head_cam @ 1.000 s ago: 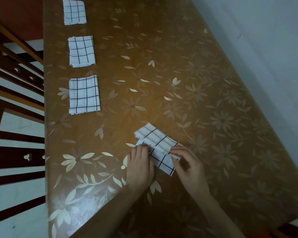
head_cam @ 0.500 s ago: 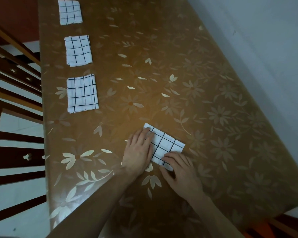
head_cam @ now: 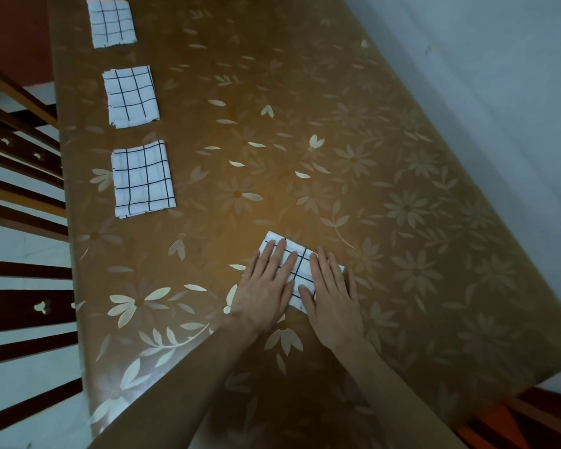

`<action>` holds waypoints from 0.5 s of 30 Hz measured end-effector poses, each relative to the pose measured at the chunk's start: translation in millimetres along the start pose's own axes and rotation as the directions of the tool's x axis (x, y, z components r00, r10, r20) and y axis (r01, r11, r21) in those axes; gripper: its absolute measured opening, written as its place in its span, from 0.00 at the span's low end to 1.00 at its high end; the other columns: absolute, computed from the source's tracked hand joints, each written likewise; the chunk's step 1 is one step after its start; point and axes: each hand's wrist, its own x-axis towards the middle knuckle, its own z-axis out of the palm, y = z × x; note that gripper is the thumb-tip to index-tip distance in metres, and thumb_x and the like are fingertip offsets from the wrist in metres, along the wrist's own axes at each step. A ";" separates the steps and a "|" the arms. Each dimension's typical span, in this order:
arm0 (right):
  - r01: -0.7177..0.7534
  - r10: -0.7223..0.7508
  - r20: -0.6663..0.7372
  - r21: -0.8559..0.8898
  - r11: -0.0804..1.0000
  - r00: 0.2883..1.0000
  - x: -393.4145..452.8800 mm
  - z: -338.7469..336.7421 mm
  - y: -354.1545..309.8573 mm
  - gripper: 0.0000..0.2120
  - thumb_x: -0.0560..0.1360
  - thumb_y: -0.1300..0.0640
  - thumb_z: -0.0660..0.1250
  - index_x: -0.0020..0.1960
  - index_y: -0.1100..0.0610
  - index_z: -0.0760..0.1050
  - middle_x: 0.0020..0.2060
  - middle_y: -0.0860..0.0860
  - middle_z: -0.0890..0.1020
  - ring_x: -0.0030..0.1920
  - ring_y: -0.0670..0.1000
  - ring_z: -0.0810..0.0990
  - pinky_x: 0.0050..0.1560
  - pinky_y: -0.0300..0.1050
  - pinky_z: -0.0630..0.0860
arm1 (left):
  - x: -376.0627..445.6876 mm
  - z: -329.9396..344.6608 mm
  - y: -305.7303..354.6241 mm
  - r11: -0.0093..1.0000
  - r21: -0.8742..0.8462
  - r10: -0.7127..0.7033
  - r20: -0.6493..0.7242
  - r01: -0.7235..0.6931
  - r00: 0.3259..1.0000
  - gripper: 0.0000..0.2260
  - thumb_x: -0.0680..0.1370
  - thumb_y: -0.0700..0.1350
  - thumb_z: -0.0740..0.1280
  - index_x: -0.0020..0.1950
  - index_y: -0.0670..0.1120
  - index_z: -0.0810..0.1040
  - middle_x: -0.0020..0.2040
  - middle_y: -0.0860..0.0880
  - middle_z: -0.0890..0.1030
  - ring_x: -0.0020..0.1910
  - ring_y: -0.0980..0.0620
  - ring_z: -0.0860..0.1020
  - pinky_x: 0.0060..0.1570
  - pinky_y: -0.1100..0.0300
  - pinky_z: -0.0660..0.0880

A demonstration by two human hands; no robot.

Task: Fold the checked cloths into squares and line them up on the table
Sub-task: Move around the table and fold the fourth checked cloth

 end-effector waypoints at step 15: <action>-0.111 0.121 -0.052 0.167 0.980 0.991 -3.9 -18.5 12.5 0.32 0.83 0.33 0.47 0.81 0.47 0.57 0.80 0.47 0.62 0.80 0.50 0.61 0.79 0.57 0.56 | 1.2 -9.3 -6.1 1.000 0.013 0.023 0.043 -0.023 0.999 0.27 0.85 0.59 0.46 0.84 0.51 0.53 0.84 0.46 0.50 0.83 0.45 0.47 0.80 0.44 0.53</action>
